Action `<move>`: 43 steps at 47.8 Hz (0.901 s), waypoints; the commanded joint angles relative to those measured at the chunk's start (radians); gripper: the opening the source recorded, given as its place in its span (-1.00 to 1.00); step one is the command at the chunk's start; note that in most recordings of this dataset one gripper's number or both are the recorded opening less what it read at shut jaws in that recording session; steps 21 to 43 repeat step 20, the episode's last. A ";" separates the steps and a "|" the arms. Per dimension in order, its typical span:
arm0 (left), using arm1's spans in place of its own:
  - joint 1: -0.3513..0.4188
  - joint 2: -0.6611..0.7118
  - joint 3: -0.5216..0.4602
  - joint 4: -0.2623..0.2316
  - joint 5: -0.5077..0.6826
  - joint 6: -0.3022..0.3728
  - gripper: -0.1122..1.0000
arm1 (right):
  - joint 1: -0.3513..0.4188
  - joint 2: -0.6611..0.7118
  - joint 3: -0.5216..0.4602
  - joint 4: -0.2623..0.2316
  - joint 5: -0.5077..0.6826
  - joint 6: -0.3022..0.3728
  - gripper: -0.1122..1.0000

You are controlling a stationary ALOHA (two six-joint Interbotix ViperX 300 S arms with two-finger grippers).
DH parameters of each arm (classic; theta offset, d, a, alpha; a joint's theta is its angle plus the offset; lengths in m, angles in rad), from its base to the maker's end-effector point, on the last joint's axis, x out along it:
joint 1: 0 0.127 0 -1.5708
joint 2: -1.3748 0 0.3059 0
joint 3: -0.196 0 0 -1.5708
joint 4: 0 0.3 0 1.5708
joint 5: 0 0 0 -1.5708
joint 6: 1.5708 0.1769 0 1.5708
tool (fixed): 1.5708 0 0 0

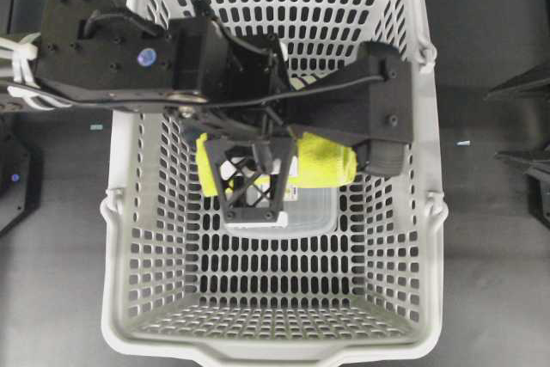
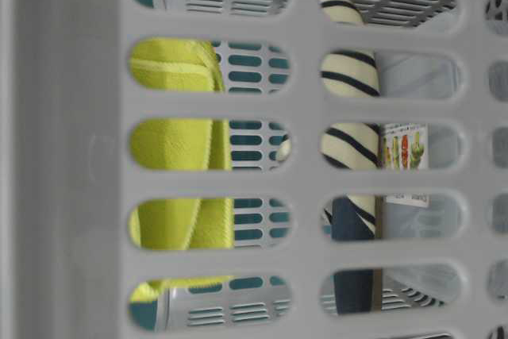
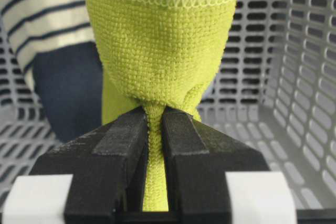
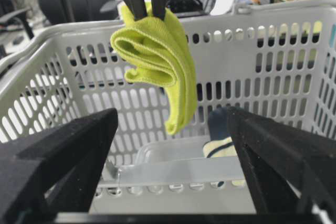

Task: Pick up the yellow cloth from the shopping basket with the left arm.
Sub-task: 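Lift the gripped cloth upward out of the basket with the left gripper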

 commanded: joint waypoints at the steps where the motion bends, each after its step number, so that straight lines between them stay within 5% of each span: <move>1: 0.000 -0.058 0.029 0.005 -0.031 -0.006 -0.70 | 0.002 0.005 -0.015 0.003 -0.009 0.000 0.65; 43: 0.011 -0.086 0.072 0.005 -0.101 -0.032 -0.70 | 0.002 0.005 -0.008 0.003 -0.003 0.000 0.65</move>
